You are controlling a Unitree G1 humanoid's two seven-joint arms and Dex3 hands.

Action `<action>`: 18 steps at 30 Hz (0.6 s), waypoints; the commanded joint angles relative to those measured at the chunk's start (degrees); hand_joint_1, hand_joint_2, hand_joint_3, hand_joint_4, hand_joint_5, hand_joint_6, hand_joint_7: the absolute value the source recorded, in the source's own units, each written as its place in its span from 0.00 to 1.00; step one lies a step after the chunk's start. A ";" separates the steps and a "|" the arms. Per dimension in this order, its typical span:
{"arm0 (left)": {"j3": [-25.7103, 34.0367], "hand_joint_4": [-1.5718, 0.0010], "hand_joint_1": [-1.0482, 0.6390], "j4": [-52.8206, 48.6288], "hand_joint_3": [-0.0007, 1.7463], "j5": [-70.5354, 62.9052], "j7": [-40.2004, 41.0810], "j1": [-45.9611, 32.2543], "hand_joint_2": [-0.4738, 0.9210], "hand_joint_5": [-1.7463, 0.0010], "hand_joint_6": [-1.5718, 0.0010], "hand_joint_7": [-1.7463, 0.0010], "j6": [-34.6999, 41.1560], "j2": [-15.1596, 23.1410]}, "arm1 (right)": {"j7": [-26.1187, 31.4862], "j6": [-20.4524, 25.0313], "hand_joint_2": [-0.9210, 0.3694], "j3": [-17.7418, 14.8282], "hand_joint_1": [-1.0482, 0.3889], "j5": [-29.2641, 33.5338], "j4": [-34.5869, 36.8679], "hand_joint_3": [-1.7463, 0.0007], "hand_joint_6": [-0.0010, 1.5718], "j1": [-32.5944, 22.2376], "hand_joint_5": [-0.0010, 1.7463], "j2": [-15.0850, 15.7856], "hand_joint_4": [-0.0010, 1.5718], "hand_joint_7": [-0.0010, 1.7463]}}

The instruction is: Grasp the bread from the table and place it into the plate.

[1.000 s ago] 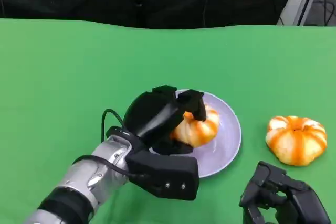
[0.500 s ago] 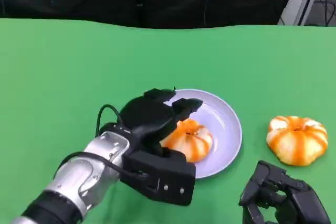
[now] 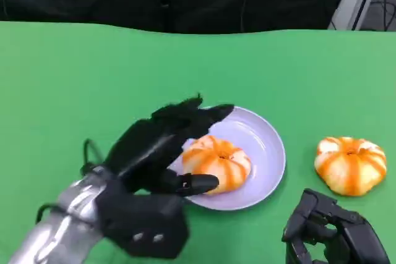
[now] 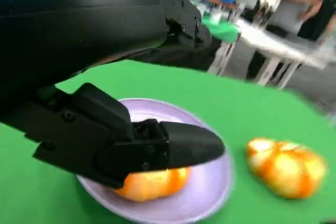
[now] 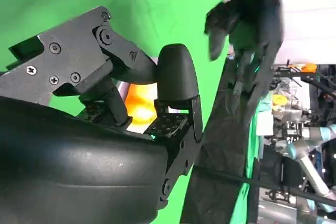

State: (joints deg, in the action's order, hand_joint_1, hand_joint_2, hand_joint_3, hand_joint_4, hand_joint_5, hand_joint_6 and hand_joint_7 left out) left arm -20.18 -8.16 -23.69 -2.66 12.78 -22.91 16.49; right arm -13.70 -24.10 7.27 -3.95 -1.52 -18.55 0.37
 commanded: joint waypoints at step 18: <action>26.55 0.47 0.50 13.65 0.39 72.80 -39.05 -34.20 0.93 0.00 0.50 0.07 31.12 2.19 | -0.64 0.18 0.23 -1.83 0.63 -0.92 0.52 0.38 0.48 0.91 1.00 1.63 0.51 0.88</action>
State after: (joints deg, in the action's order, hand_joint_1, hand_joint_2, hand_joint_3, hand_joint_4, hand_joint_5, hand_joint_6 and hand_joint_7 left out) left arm 4.29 7.64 48.78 -39.50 -21.24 6.82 18.28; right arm -14.00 -23.71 6.35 -3.75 -1.45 -17.83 0.92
